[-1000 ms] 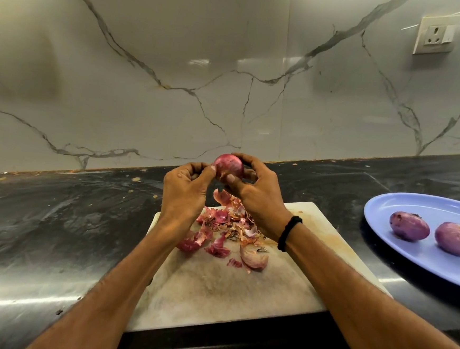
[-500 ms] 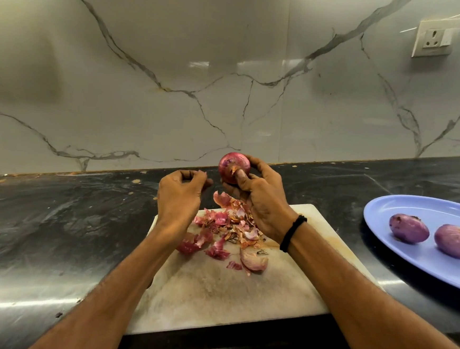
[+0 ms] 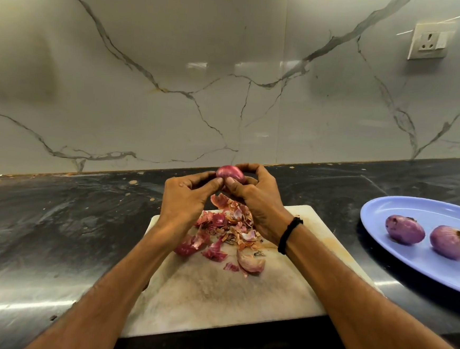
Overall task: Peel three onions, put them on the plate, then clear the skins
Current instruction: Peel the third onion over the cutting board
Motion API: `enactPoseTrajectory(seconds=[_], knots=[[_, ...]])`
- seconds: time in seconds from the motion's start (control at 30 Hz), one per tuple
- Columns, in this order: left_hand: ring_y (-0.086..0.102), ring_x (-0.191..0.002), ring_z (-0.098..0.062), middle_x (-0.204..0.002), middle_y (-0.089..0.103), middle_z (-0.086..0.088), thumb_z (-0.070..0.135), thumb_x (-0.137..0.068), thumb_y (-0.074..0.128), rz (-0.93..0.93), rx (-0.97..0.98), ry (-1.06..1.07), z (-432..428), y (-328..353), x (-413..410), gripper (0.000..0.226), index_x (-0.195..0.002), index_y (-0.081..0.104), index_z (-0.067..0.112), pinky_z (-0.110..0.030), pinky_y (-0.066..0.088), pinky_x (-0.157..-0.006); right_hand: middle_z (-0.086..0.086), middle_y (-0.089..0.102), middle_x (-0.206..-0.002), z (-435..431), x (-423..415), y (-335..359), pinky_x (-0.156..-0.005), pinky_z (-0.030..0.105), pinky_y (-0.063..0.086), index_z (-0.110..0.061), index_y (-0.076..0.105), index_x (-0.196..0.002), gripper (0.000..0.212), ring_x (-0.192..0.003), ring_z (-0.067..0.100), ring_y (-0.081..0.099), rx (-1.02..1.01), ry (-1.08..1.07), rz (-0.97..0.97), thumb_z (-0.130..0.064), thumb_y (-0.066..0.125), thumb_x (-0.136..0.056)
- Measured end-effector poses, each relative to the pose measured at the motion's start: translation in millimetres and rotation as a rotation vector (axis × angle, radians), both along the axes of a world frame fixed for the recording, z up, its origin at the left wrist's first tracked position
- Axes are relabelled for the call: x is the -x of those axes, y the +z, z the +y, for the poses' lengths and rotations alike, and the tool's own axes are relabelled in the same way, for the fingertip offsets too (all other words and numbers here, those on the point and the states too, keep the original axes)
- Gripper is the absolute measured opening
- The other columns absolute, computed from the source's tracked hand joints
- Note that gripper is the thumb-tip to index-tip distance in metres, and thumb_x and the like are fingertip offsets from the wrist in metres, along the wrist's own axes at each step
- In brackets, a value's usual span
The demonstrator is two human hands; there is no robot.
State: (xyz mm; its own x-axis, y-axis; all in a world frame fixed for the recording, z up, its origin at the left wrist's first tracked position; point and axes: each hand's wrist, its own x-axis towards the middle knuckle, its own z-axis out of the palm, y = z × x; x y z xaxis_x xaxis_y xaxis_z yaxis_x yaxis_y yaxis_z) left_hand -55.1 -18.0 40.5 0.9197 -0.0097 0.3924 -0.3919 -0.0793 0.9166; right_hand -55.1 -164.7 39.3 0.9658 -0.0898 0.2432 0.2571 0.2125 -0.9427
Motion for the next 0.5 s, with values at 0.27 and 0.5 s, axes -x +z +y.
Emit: enactPoseTrajectory(seconds=[0.27,0.5], knots=[[0.074,-0.099,-0.018,-0.104,0.078,-0.002,0.015,-0.082,0.078,0.033,0.089,-0.005,4.9,1.2,-5.0,0.029,-0.111,0.077,0.018,-0.044,0.059,-0.093,0.017,0.062,-0.118,2.9,2.2,-1.6,-0.082,0.04,0.059,-0.018,0.048,-0.117,0.042,-0.104,0.028,0.066,0.067,0.031,-0.032,-0.004,0.071,-0.084],[0.075,-0.098,-0.019,-0.1,0.078,-0.004,0.022,-0.078,0.081,-0.034,0.022,0.029,8.2,-1.1,-8.5,0.03,-0.107,0.078,0.015,-0.045,0.058,-0.093,0.014,0.062,-0.118,1.6,0.4,-3.0,-0.087,0.045,0.057,-0.019,0.047,-0.118,0.044,-0.107,0.027,0.065,0.115,0.009,-0.051,-0.003,0.071,-0.085]])
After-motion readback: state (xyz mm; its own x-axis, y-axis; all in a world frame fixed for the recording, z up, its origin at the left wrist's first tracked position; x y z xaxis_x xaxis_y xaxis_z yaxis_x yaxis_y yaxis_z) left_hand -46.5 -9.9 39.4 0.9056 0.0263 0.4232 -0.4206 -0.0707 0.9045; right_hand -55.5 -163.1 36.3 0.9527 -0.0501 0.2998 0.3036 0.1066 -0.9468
